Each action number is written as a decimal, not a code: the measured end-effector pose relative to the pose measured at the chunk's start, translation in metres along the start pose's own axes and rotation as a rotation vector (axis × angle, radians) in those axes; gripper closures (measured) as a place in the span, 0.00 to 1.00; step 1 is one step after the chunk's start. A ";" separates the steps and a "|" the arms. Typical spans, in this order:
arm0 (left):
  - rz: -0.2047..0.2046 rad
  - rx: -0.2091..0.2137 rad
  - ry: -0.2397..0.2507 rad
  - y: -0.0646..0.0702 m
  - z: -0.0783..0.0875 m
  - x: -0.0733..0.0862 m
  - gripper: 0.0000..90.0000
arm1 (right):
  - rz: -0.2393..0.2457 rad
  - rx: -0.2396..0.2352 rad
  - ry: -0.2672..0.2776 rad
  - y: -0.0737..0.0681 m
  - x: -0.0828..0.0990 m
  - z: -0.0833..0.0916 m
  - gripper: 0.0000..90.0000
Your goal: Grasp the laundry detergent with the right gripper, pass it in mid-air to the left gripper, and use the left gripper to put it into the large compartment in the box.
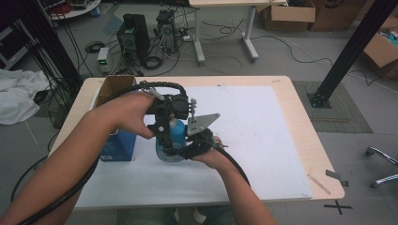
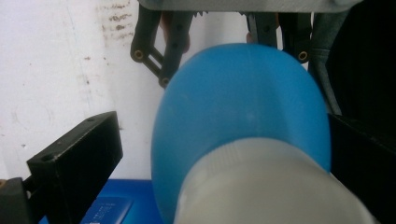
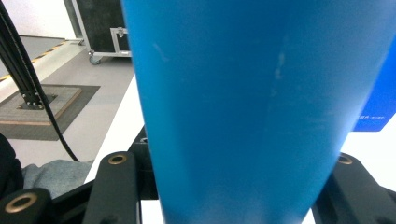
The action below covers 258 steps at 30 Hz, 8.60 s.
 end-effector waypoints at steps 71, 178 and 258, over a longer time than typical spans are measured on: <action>0.006 -0.015 -0.081 -0.002 -0.003 0.005 0.42 | -0.026 -0.016 0.002 0.005 0.003 -0.005 0.51; 1.469 0.050 -0.088 -0.079 0.146 0.176 0.42 | 0.052 -0.062 -1.014 0.021 -0.021 0.131 0.00; 1.500 0.051 -0.061 -0.083 -0.053 0.197 0.35 | 0.018 -0.077 -1.006 0.017 -0.007 0.124 0.00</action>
Point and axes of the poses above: each handheld gripper's, and its own axes: z roughly backward along the jaws, x roughly out of its underside, y roughly to its right, the point moved 5 cm from there along -z, roughly forward along the jaws, and after that the axes turned 1 degree about -y, right-handed, at the moved point
